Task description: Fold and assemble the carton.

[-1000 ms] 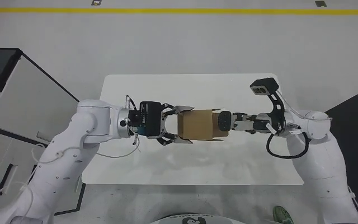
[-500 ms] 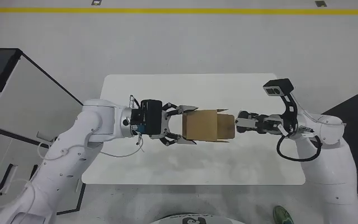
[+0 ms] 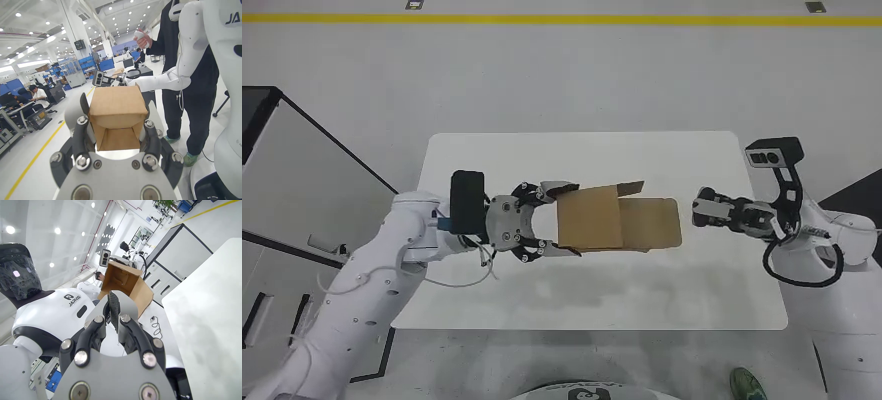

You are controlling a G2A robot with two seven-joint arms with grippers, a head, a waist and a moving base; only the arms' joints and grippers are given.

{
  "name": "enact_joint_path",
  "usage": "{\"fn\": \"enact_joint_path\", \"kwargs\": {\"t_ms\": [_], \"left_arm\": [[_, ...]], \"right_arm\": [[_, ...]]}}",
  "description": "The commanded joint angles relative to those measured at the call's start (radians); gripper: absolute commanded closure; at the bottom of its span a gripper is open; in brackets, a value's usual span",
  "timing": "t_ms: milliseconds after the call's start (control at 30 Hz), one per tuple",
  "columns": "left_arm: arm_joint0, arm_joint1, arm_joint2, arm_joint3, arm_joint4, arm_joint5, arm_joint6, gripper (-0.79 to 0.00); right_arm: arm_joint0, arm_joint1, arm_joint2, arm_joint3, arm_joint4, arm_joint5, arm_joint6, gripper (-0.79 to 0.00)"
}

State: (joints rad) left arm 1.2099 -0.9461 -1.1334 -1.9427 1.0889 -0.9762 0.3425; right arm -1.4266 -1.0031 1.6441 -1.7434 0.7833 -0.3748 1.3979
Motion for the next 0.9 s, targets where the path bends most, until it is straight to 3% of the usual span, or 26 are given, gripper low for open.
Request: {"fn": "enact_joint_path", "kwargs": {"t_ms": [0, 133, 467, 867], "left_arm": [[0.008, -0.004, 0.007, 0.004, 0.018, 0.009, 0.040, 0.000], [0.017, -0.011, 0.015, 0.013, 0.056, 0.029, 0.092, 0.000], [0.040, -0.014, 0.019, 0.025, 0.043, 0.058, 0.074, 0.000], [0.079, -0.032, 0.032, 0.029, 0.066, 0.087, 0.215, 0.000]], "right_arm": [[0.001, 0.000, 0.000, 0.005, 0.010, 0.000, -0.002, 0.000], [0.001, -0.001, 0.003, 0.009, 0.026, -0.011, -0.007, 0.000], [-0.003, -0.003, -0.009, -0.009, 0.033, 0.003, -0.046, 0.000], [0.049, -0.012, -0.070, 0.016, 0.094, 0.032, -0.067, 0.000]]}}
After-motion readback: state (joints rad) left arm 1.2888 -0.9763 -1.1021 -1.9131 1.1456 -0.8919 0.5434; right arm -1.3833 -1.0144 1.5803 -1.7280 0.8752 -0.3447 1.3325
